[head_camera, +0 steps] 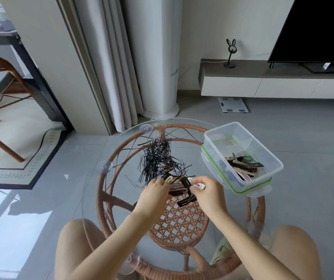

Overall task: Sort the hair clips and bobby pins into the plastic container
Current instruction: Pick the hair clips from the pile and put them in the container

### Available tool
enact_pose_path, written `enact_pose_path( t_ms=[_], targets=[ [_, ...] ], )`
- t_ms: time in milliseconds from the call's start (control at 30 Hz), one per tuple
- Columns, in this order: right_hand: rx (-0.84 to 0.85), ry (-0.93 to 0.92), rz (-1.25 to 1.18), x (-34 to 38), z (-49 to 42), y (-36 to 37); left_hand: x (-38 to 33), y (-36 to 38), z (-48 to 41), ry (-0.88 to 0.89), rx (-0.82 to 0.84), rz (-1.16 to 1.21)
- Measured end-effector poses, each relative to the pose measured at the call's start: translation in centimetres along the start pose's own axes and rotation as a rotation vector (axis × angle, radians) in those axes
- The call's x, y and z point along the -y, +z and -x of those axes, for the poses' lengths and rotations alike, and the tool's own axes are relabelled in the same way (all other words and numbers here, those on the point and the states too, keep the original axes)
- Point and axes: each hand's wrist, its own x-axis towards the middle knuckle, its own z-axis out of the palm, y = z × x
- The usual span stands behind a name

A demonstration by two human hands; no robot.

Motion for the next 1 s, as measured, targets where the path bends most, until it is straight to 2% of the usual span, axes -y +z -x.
enact_pose_path(
  t_ms=[133, 233, 333, 467, 533, 600, 700, 767, 833, 900, 1000],
  targets=[
    [-0.033, 0.002, -0.09, 1.0, 0.1, -2.1, 1.0, -0.1, -0.2, 0.056, -0.015, -0.062],
    [-0.047, 0.0, -0.197, 1.8, 0.1, -4.5, 1.1, -1.1, -0.1, 0.037, -0.053, -0.003],
    [-0.102, 0.01, -0.347, 1.9, -0.4, -7.5, 0.4, -3.1, 0.1, -0.035, -0.107, 0.146],
    [-0.32, 0.076, -0.466, 0.0, -3.5, -13.0, -1.4, -6.2, -0.5, -0.132, -0.068, 0.503],
    [-0.385, 0.122, -0.387, -1.5, -5.7, -14.7, -3.1, -7.6, -1.5, -0.113, -0.038, 0.61],
    [-0.36, 0.166, -0.243, -2.6, -7.5, -15.0, -5.5, -8.5, -3.1, -0.075, -0.024, 0.645],
    [-0.187, 0.204, 0.023, -3.4, -8.8, -14.4, -10.2, -8.5, -6.5, -0.007, 0.011, 0.603],
    [-0.051, 0.17, 0.146, -2.7, -8.5, -13.9, -13.2, -7.8, -9.0, 0.034, 0.019, 0.539],
    [0.004, 0.099, 0.29, -2.2, -8.1, -13.6, -15.4, -6.6, -11.4, 0.066, 0.032, 0.462],
    [-0.057, 0.038, 0.378, -2.4, -7.7, -13.6, -16.7, -5.6, -13.1, 0.086, 0.056, 0.359],
    [-0.212, 0.008, 0.363, -2.7, -6.8, -14.3, -17.1, -4.9, -14.6, 0.145, 0.134, 0.225]
  ],
)
